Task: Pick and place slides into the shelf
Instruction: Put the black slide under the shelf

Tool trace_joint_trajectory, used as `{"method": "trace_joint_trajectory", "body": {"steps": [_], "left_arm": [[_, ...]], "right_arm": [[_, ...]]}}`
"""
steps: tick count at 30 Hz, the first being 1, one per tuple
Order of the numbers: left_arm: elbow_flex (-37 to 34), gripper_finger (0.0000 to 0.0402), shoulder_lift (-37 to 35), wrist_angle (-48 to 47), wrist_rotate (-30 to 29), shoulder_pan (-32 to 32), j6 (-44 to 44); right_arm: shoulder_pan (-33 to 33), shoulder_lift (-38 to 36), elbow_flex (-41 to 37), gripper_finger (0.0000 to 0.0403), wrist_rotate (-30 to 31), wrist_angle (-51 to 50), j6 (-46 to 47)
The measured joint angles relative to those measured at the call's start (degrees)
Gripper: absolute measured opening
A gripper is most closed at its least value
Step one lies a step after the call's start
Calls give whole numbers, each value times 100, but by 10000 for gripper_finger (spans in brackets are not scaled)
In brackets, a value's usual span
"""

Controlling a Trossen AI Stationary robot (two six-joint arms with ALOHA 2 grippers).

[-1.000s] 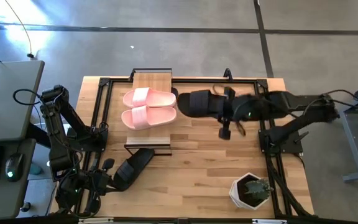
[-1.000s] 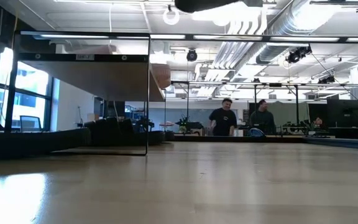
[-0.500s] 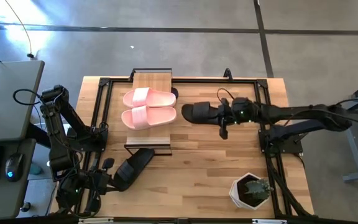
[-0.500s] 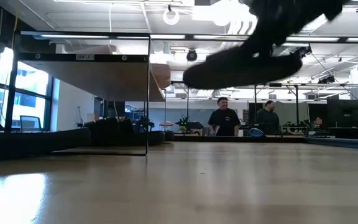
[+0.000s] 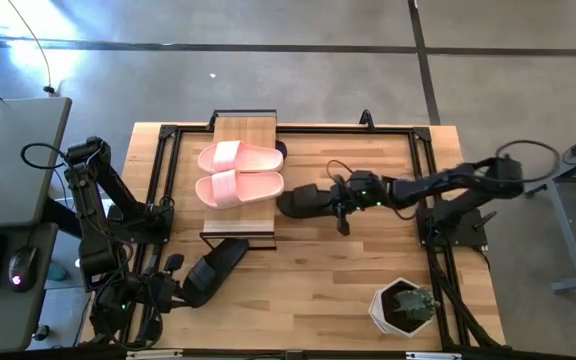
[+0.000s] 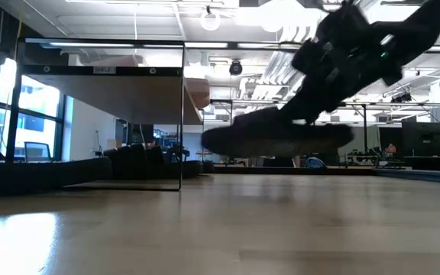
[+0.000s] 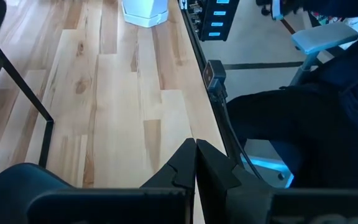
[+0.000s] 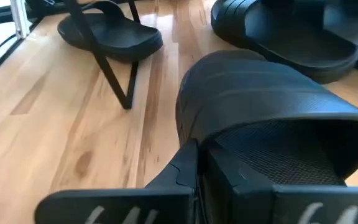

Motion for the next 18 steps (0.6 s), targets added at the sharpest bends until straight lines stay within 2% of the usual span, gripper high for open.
{"method": "trace_joint_trajectory", "body": {"steps": [6,18], "left_arm": [[0,1,0,-2,-18,0,0],[0,1,0,-4,-86,0,7]], "right_arm": [[222,1052,256,0,-106,1001,-137],[922,2546,1363,0,154,1150,-534]]}}
